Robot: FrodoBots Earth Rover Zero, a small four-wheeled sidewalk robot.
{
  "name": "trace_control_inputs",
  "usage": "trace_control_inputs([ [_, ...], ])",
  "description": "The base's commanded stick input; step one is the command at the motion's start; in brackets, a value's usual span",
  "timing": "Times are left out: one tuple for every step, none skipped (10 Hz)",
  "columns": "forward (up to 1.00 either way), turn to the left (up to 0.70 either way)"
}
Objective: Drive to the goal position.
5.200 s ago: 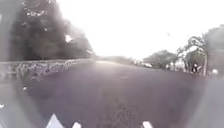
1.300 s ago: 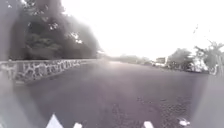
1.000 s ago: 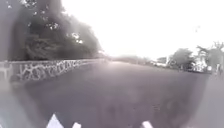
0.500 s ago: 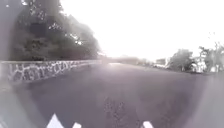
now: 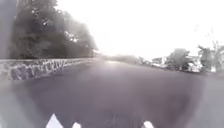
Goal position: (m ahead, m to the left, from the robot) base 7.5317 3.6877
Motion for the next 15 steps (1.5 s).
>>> trace_control_inputs([
  [0.70, -0.24],
  [0.70, -0.26],
  [0.70, -0.28],
  [0.70, 0.00],
  [0.70, 0.00],
  [0.70, 0.00],
  [0.70, 0.00],
  [0.70, 0.00],
  [0.70, 0.00],
  [0.70, 0.00],
  [0.70, 0.00],
  [0.70, 0.00],
  [0.70, 0.00],
  [0.70, 0.00],
  [0.70, 0.00],
])
